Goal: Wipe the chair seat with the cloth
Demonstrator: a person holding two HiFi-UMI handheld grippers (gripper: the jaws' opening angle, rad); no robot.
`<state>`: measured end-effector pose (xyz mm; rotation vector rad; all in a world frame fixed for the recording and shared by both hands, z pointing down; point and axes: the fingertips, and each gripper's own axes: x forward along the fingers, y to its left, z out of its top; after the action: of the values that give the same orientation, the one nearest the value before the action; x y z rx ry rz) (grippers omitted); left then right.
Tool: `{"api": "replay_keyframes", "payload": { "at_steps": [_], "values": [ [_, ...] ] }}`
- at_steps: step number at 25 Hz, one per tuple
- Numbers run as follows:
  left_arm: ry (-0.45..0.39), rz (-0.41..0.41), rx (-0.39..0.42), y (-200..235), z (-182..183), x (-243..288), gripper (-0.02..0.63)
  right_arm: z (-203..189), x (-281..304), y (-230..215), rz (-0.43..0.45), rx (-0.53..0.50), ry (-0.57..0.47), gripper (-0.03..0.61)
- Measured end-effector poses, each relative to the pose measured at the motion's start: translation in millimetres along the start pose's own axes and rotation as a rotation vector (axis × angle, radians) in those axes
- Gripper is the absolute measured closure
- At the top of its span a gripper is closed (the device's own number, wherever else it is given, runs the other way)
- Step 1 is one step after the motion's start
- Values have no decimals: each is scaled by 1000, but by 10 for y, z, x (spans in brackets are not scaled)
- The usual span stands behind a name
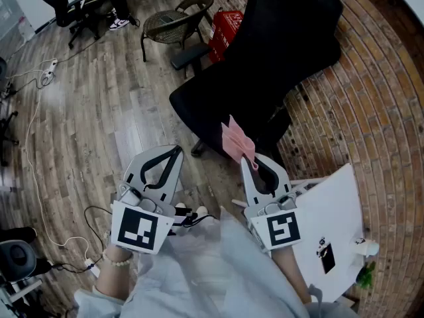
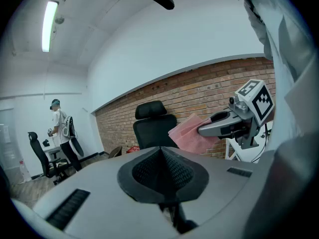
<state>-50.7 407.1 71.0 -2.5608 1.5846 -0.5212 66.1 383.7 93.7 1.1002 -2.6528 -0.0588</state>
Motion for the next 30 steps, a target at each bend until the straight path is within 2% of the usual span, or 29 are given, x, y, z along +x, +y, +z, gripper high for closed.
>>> {"api": "replay_keyframes", "payload": {
  "at_steps": [14,30],
  "values": [
    [-5,-12,1,20,-59,-42,595,-3,-1,115,-3,15,0,525],
    [-47,-46,24,217,-97,-305,595,116,-12,395,-91,34,-20,523]
  ]
}}
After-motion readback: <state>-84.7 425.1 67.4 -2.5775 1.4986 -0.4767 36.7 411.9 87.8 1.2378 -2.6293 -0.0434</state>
